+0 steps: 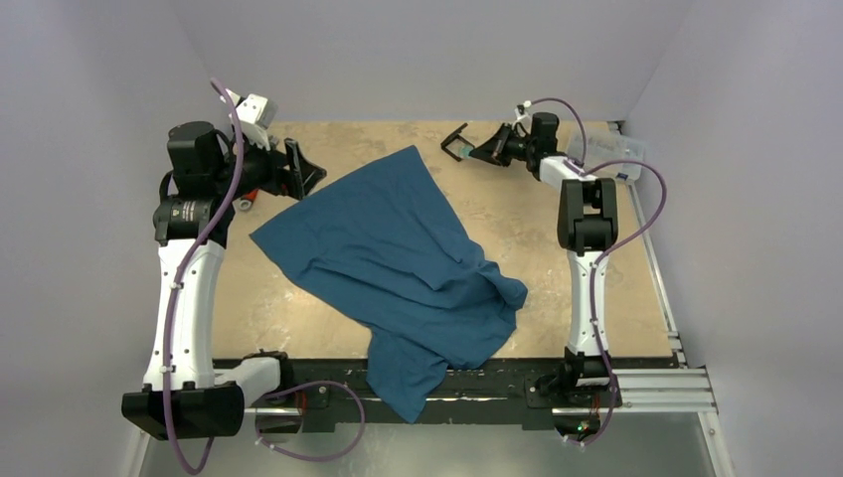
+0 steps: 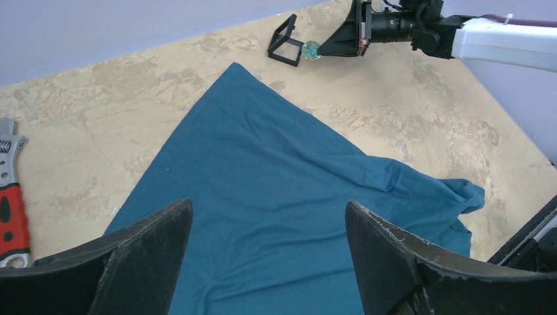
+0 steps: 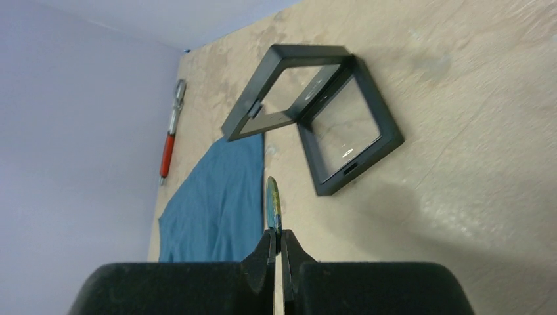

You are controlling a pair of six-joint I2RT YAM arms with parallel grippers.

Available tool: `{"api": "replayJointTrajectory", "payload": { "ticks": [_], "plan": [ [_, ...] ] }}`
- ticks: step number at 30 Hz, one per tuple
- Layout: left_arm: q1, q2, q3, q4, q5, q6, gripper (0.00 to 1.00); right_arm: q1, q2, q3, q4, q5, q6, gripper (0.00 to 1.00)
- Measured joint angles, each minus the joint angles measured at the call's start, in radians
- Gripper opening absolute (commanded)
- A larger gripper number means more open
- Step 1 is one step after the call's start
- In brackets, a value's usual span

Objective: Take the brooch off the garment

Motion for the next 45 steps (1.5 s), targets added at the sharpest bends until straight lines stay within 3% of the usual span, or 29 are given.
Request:
{"api": "replayJointTrajectory", "payload": {
  "ticks": [22, 45],
  "plan": [
    [0.002, 0.013, -0.037, 0.002, 0.006, -0.025, 0.85, 0.035, 0.166, 0.267, -0.04, 0.111, 0.005, 0.0],
    [0.002, -0.008, -0.038, -0.003, 0.014, -0.027, 0.86, 0.063, 0.219, 0.346, -0.118, 0.254, -0.02, 0.03]
  ]
}}
